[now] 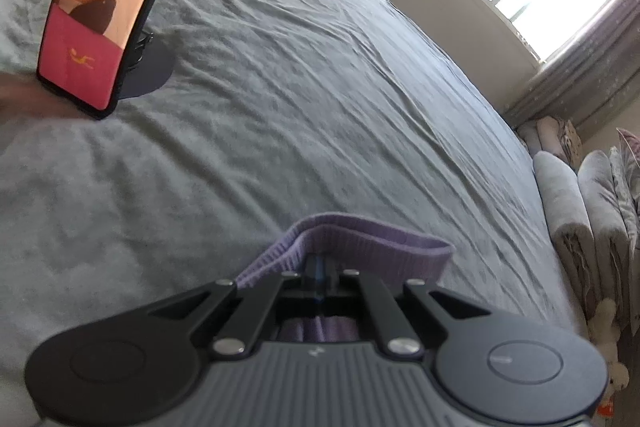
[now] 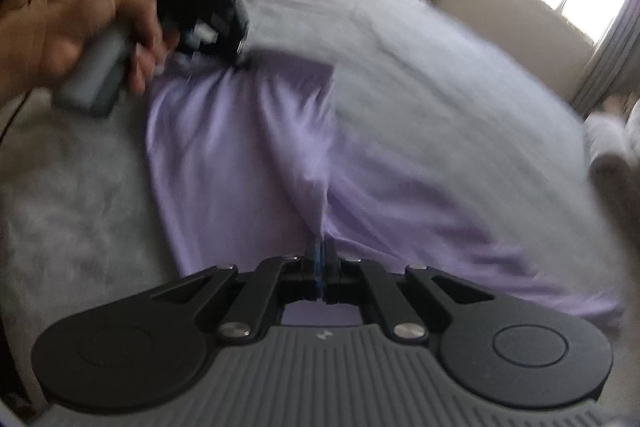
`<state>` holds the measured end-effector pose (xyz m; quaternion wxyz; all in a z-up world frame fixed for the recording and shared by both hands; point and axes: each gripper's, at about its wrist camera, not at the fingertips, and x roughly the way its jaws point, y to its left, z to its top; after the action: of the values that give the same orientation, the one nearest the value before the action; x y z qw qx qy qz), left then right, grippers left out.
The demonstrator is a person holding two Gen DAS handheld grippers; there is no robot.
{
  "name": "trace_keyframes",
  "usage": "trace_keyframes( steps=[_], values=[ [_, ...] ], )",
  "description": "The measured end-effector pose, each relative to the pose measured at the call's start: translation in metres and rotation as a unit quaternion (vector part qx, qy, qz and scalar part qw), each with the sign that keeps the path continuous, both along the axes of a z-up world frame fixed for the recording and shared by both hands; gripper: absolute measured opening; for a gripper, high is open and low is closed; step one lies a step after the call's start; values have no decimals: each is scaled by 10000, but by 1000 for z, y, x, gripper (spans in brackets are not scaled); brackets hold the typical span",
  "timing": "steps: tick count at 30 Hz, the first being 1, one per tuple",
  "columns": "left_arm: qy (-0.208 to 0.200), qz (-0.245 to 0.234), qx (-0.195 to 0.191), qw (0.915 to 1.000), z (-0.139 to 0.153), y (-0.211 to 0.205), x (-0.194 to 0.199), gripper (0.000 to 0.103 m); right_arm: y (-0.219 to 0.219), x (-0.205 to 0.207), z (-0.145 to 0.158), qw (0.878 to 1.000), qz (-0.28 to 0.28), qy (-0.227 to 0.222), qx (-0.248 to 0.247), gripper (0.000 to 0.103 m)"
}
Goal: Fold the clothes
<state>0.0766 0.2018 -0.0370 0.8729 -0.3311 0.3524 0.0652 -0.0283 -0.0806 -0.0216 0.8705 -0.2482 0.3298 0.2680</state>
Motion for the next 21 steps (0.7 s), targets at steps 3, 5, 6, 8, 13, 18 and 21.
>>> trace_keyframes(
  steps=[3,5,6,8,13,18,21],
  values=[
    [15,-114,-21,9999,0,2,-6,1,2,6,-20,9996,-83,274,35,0],
    [38,-215,-46,9998,0,2,-10,1,2,10,-20,9992,-164,322,145,1],
    [49,-267,-48,9996,0,1,-12,1,1,14,-16,9986,-217,413,247,1],
    [56,-394,22,9992,1,0,-16,1,-3,24,-6,9960,-245,621,600,3],
    [73,-527,62,9986,1,6,-21,1,0,43,14,9914,-235,624,1122,18],
    [116,-556,-15,9984,1,8,-25,1,14,75,18,9889,-240,554,1359,34],
    [116,-673,89,9976,2,7,-25,2,22,101,13,9860,-263,623,1524,34]
  ],
)
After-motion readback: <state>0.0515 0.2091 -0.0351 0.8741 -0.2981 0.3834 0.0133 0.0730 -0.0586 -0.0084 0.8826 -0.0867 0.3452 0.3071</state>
